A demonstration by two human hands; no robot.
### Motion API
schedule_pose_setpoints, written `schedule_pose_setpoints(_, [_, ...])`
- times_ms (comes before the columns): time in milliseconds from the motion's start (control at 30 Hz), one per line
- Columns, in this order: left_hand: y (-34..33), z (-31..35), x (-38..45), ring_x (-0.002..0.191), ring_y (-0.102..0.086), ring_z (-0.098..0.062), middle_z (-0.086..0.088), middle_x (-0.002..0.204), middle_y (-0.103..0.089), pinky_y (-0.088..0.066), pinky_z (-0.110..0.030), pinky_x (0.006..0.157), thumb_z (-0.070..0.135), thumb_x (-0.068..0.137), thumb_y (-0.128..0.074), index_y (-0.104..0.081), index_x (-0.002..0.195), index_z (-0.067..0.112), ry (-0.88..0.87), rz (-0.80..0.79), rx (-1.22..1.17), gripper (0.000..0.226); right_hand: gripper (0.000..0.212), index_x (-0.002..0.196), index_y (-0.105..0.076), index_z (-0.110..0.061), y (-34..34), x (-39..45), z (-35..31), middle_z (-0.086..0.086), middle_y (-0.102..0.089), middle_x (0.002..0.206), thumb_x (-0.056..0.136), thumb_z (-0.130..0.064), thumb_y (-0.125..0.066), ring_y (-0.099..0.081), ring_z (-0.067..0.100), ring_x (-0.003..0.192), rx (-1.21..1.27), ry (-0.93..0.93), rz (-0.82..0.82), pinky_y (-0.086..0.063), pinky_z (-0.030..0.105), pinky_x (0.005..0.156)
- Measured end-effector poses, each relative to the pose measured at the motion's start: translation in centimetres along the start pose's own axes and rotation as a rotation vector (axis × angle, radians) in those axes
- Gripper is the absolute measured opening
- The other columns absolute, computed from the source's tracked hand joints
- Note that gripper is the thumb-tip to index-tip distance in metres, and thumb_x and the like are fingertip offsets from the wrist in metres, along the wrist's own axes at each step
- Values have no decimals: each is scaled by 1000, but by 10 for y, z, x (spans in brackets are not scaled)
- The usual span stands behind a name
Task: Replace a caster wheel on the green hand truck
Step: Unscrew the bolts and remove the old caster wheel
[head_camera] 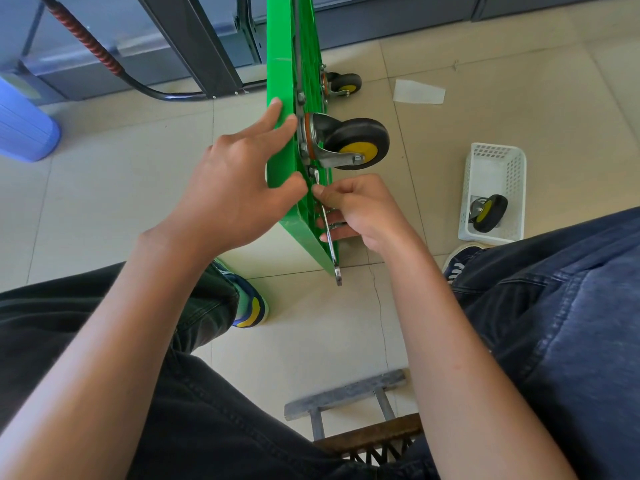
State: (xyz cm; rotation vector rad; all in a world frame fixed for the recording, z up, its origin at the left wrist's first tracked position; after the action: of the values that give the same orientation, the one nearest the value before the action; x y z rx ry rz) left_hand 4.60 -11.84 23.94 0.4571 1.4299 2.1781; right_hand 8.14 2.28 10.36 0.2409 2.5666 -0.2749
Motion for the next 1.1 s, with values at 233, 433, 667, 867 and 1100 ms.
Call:
schedule_pose_setpoints(233, [0,0,0,115,-64,-30,4,163,-31,-53,-47,98,40,85,-51,-44,152,22,11,-1,-9,70,20,93,-73,1,1,5,3,18,-71,88,96,-19,-71,-70,26,66,-33,33,0,-60,38,54])
schedule_pose_setpoints(433, [0,0,0,120,-62,-31,2,161,-34,-52,-48,100,38,83,-52,-47,150,22,14,12,-19,70,19,93,-74,2,-1,6,9,26,-73,93,96,-16,-71,-72,29,69,-1,86,3,-62,42,58])
schedule_pose_setpoints(667, [0,1,1,119,-62,-31,4,162,-32,-51,-46,101,40,82,-50,-45,152,23,32,6,-9,71,10,94,-76,-4,0,11,15,23,-75,93,94,-14,-73,-72,43,81,-93,205,105,-62,56,65])
schedule_pose_setpoints(867, [2,2,1,118,-62,-32,5,162,-33,-51,-47,101,40,82,-50,-45,152,23,37,8,4,71,14,104,-80,-9,-1,20,20,2,-78,90,92,-15,-74,-75,28,88,-153,309,173,-60,54,84])
schedule_pose_setpoints(1100, [1,2,1,123,-60,-31,4,162,-32,-51,-50,101,40,82,-50,-45,152,23,34,6,-7,72,9,97,-81,-13,-3,18,22,-1,-77,79,91,-17,-76,-74,32,81,-142,309,184,-60,57,77])
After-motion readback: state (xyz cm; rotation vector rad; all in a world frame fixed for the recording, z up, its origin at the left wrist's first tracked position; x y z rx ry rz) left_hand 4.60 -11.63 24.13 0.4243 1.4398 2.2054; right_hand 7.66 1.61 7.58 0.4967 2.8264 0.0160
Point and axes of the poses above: each hand's wrist, its own x-axis towards the middle knuckle, its own y-axis out of the back of the hand, z = x × y, the point moved 4 cm from there along x, towards the middle knuckle
